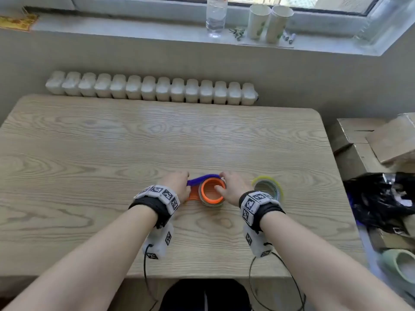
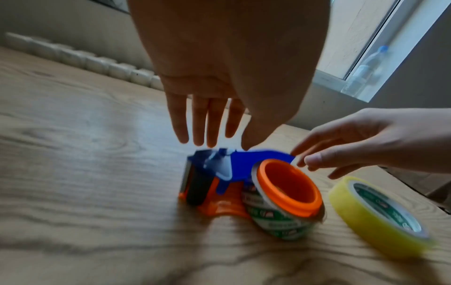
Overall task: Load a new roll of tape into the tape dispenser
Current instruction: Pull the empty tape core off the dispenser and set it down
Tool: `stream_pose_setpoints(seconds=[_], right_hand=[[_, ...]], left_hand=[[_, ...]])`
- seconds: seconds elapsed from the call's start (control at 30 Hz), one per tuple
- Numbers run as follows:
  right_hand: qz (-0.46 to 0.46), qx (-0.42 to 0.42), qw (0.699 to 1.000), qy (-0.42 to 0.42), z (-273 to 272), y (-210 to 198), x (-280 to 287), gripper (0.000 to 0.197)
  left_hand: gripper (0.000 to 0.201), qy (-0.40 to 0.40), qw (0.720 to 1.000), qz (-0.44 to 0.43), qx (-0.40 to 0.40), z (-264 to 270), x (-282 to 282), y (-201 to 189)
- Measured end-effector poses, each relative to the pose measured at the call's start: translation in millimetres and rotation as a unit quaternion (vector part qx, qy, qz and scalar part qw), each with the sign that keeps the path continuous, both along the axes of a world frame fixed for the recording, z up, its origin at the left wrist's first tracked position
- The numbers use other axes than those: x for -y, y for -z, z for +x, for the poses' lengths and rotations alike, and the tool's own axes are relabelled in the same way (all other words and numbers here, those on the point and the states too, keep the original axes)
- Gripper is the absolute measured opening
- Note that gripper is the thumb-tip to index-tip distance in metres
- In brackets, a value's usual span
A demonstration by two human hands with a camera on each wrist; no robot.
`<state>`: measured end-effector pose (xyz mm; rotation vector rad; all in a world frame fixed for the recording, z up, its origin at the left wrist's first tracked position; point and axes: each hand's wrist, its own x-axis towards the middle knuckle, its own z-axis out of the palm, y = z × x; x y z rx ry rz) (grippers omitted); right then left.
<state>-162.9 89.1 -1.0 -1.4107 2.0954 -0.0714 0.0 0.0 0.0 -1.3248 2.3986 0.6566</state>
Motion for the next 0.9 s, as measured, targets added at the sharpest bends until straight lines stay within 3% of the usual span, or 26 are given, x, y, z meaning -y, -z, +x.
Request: stream_pose_setpoints(seconds=[0.1, 0.27, 0.37, 0.63, 0.9], right_hand=[[-0.020, 0.016, 1.000, 0.017, 1.3, 14.9, -4.4, 0.056], [-0.037, 0.065, 0.997, 0.027, 7.0, 37.5, -8.3, 0.098], [-0.035, 0.063, 0.997, 0.015, 10.7, 46.4, -10.7, 0.110], [-0.025, 0.038, 0.999, 0.021, 20.1, 51.0, -12.1, 0.108], [-0.062, 0.053, 0.996, 0.031, 17.9, 41.2, -16.3, 0.100]], left_hand=[[0.040, -0.009, 1.000, 0.019, -0.013, 1.5, -3.9, 8.7], [0.036, -0.015, 0.999, 0.025, -0.045, 5.8, -5.2, 23.6], [0.034, -0.019, 0.998, 0.032, -0.051, 7.1, -3.6, 27.9], [0.032, -0.029, 0.997, 0.049, -0.055, 5.2, 2.4, 32.0], [0.032, -0.072, 0.987, 0.092, -0.108, 10.8, 0.0, 26.4]])
